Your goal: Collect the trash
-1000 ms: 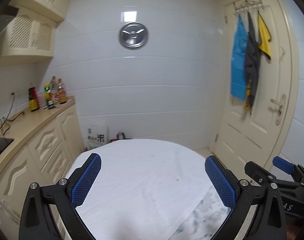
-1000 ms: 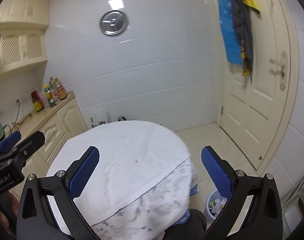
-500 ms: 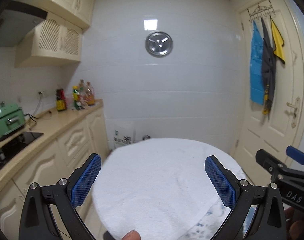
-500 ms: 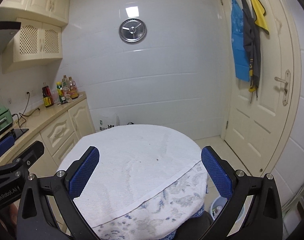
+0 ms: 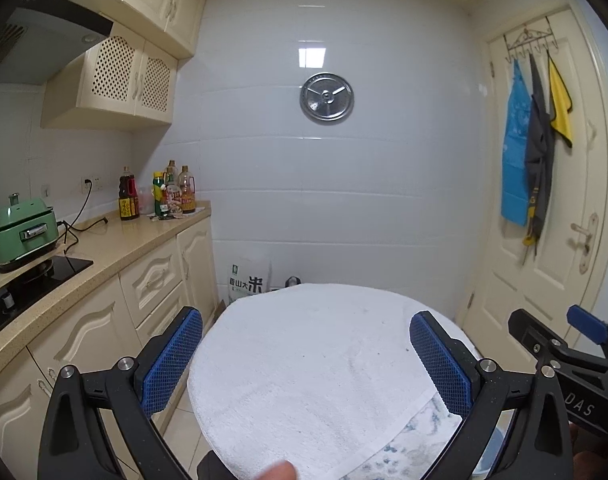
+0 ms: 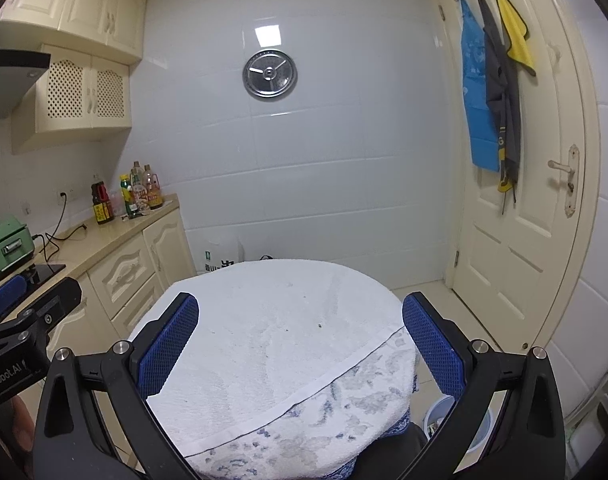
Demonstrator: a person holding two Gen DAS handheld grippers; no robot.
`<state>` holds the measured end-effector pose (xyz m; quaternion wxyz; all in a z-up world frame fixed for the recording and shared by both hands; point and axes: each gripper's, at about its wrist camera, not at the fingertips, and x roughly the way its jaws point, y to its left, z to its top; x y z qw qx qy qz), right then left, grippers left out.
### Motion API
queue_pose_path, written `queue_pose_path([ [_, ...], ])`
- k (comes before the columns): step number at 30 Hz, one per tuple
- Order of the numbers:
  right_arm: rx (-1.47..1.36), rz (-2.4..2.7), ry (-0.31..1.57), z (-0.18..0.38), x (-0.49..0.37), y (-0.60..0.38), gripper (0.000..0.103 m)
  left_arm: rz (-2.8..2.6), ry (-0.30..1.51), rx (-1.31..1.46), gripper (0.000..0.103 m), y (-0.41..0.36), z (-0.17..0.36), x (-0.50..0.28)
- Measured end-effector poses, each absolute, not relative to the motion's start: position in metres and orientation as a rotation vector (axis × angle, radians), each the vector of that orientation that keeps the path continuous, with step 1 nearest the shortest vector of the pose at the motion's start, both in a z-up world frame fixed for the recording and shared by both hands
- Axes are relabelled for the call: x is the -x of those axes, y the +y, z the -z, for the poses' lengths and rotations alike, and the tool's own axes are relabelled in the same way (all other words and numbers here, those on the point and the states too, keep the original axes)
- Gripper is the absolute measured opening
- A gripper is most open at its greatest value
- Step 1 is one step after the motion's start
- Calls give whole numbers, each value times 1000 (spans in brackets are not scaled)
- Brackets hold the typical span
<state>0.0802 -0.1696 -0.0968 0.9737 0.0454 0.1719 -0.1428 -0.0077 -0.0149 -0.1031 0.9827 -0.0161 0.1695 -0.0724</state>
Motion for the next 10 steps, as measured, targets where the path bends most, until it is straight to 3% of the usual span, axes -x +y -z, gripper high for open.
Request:
queue_pose_path([
  [10, -91, 278, 346, 96, -81, -169, 103, 173, 324, 56, 102, -22, 108, 21],
])
